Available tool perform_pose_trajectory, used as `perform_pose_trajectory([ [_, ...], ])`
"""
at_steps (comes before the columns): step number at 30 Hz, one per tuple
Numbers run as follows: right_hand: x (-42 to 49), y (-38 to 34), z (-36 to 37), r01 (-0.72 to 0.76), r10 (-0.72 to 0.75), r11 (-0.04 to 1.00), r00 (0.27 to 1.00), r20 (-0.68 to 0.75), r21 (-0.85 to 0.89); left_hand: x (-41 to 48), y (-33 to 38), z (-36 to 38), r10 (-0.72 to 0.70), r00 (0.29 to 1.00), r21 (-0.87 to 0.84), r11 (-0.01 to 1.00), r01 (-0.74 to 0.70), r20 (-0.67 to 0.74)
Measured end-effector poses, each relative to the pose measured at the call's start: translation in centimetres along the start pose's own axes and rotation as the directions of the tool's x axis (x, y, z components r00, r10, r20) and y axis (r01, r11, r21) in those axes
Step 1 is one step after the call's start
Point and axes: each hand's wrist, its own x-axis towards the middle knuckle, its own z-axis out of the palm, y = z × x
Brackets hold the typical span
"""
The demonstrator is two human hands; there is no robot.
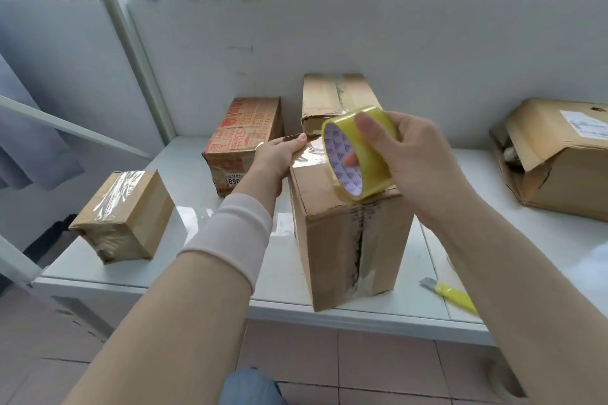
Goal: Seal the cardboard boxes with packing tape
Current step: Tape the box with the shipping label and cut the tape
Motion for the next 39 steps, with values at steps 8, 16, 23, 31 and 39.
perform_pose_trajectory([
  [8, -3.3, 0.4, -0.3, -0.061, 0.06, 0.998, 0.998, 0.024, 0.021, 0.5, -0.3, -0.2, -0.027, 1.0, -0.004, 1.0, 0.027, 0.013],
  [16, -8.8, -1.9, -0.5, -0.174, 0.17, 0.982, 0.983, -0.065, -0.072, 0.6, -0.1, -0.1, -0.004, 0.999, 0.066, 0.998, 0.007, -0.041],
  [23, -11.9, 3.0, 0.2, -0.336, 0.323, 0.939, 0.937, -0.135, -0.08, 0.1, 0.0, 0.3, 0.018, 1.0, 0.052, 0.999, -0.016, -0.025],
  [31, -11.8, 4.4, 0.7, -0.304, 0.297, 0.952, 0.945, -0.135, -0.032, -8.5, -5.7, -2.5, 0.604, 0.661, 0.146, 0.68, -0.719, 0.445],
  [39, -11.3, 3.3, 0.7, -0.283, 0.279, 0.957, 0.958, -0.072, -0.057, -8.0, -6.4, -2.8, 0.786, 0.491, 0.202, 0.447, -0.871, 0.377],
])
